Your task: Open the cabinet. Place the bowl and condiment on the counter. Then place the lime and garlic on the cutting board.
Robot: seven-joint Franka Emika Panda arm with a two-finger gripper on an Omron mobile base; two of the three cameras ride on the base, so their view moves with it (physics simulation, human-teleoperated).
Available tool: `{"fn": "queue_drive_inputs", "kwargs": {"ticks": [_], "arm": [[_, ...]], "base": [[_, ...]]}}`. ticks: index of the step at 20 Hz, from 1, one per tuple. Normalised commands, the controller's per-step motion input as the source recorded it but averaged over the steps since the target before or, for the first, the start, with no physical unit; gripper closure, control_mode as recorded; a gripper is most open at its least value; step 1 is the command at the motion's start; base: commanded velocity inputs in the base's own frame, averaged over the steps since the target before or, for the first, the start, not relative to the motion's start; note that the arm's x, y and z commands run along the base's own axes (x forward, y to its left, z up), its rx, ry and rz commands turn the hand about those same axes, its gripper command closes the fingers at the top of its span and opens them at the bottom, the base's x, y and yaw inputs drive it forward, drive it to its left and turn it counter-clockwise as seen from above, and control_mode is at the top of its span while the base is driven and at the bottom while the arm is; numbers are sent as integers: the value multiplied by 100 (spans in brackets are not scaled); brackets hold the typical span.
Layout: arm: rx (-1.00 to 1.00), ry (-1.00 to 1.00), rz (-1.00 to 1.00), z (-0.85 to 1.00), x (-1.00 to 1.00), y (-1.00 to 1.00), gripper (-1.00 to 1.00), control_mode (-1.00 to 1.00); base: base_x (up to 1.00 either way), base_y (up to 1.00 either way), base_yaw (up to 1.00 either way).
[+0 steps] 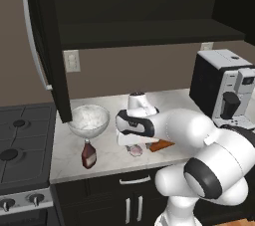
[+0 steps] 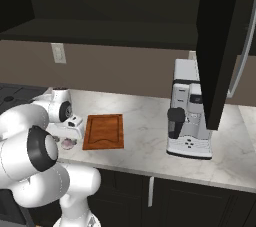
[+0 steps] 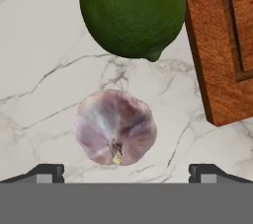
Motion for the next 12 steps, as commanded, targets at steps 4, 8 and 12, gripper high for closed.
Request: {"fn": "queue_drive_inputs", "kwargs": {"ticks": [4, 8, 12], "arm": [[0, 0, -2, -5, 0, 0, -100, -100], [0, 0, -1, -5, 0, 1, -100, -100], [-1, 1, -2, -8, 0, 4, -100, -100]], "base": [[0, 0, 0], [0, 0, 0], [0, 0, 0]]}}
